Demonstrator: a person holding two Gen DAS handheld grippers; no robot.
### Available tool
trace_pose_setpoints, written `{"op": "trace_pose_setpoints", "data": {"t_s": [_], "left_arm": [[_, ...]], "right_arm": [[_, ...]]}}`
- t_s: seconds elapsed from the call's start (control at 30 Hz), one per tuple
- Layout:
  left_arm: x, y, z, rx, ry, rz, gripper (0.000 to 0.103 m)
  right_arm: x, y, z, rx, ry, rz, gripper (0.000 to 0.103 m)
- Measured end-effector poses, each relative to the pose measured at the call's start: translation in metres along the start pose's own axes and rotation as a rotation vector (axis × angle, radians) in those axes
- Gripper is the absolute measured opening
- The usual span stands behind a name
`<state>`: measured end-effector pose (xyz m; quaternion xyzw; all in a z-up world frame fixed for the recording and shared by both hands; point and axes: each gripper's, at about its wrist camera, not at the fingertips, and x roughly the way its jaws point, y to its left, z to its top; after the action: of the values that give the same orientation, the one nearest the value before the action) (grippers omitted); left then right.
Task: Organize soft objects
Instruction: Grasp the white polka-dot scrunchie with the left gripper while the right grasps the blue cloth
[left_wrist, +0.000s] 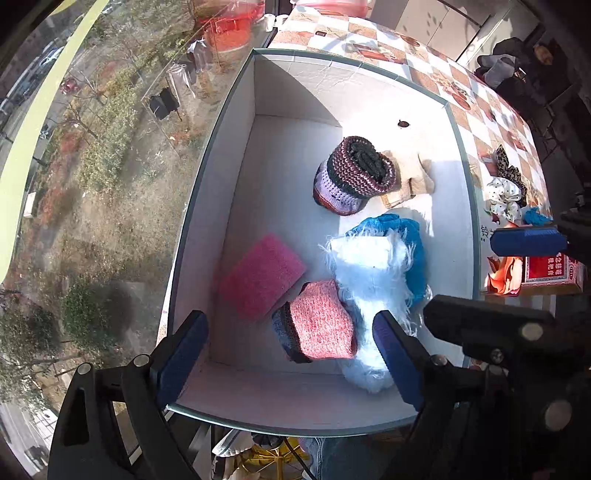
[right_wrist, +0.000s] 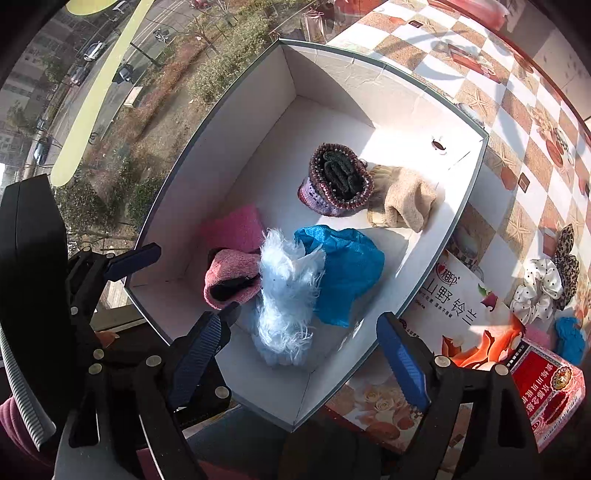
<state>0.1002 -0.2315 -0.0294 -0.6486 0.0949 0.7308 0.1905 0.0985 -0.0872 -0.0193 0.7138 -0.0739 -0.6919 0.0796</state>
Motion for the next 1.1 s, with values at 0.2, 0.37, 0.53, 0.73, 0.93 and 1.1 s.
{"op": "trace_pose_setpoints", "data": {"t_s": [0.2, 0.37, 0.53, 0.73, 0.93, 1.1], "left_arm": [[-0.016, -0.008, 0.011, -0.027, -0.094, -0.080, 0.103], [-0.033, -0.045, 0.043, 0.027, -0.138, -0.139, 0.103], [-0.042, -0.109, 0.078, 0.173, -0.153, -0.176, 0.103], [-0.015, -0.197, 0.122, 0.307, -0.040, -0.236, 0.103], [0.035, -0.264, 0.146, 0.370, 0.172, -0.212, 0.103], [0.078, -0.305, 0.152, 0.437, 0.260, -0.174, 0.103]], "right_arm": [[-0.037, -0.033, 0.001, 0.126, -0.061, 0.043, 0.088], [-0.078, -0.063, -0.007, 0.219, -0.125, 0.093, 0.088], [-0.130, -0.107, -0.023, 0.320, -0.211, 0.121, 0.088], [-0.174, -0.201, -0.070, 0.520, -0.270, 0.105, 0.088], [-0.168, -0.301, -0.130, 0.763, -0.305, 0.049, 0.103], [-0.121, -0.357, -0.164, 0.881, -0.225, 0.037, 0.103]]}}
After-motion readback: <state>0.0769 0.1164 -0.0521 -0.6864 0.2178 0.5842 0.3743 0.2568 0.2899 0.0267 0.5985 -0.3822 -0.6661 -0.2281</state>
